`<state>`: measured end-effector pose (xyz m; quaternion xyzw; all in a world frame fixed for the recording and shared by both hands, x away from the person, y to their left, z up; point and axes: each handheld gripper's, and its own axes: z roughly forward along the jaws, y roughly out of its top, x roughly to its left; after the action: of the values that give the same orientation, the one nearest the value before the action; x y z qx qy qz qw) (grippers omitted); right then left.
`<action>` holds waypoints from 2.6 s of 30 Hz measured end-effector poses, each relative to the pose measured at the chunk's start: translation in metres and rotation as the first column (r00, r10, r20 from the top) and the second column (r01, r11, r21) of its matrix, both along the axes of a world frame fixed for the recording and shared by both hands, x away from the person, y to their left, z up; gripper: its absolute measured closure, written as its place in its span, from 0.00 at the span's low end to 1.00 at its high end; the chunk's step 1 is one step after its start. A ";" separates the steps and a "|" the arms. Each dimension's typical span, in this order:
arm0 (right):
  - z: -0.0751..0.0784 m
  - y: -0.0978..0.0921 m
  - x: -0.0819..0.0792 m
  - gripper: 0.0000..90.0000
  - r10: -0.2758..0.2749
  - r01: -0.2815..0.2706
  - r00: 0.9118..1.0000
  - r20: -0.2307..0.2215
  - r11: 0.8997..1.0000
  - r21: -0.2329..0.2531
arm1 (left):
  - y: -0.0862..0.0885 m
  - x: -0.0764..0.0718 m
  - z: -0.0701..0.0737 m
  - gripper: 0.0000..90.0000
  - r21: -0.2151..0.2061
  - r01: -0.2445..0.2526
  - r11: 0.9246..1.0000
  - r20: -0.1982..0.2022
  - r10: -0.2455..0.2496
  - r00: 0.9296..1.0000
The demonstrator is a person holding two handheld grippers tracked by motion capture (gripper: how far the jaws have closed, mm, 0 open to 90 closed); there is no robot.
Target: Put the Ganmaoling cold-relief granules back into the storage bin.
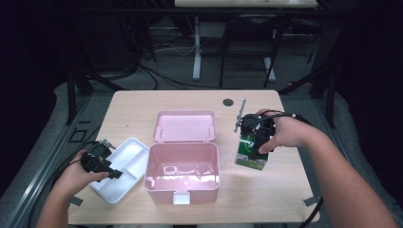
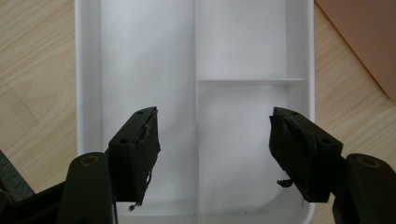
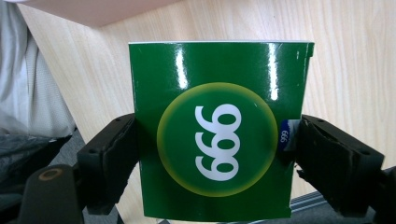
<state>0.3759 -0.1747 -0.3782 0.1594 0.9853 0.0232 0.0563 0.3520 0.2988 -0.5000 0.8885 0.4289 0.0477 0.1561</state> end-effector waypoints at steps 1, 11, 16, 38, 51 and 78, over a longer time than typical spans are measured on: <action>0.000 0.000 0.000 0.18 0.000 0.000 1.000 0.000 1.000 0.000 | 0.000 0.000 0.000 0.37 0.001 0.000 1.000 0.000 0.000 1.000; 0.015 0.019 -0.007 0.19 0.067 -0.067 0.998 0.000 0.998 -0.002 | -0.001 0.000 -0.001 0.37 0.000 0.003 1.000 -0.003 -0.003 1.000; 0.025 0.028 -0.010 0.19 0.097 -0.097 0.995 0.002 0.995 0.010 | 0.000 0.000 0.000 0.37 -0.001 0.001 1.000 -0.001 -0.001 1.000; 0.038 0.073 -0.022 0.19 0.184 -0.184 0.983 -0.013 0.983 0.015 | -0.001 0.000 0.001 0.37 -0.006 0.002 1.000 0.002 -0.002 1.000; 0.035 0.105 -0.022 0.19 0.226 -0.225 0.974 -0.033 0.974 0.029 | -0.002 0.000 0.000 0.37 -0.007 0.005 1.000 -0.003 -0.005 1.000; 0.024 0.144 -0.023 0.19 0.272 -0.272 0.962 -0.035 0.962 0.011 | -0.003 0.001 0.000 0.37 -0.010 0.012 1.000 -0.001 -0.012 1.000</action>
<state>0.3534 -0.0305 -0.3546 0.0230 0.9987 0.0309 0.0343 0.3530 0.2960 -0.4999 0.8903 0.4239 0.0440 0.1605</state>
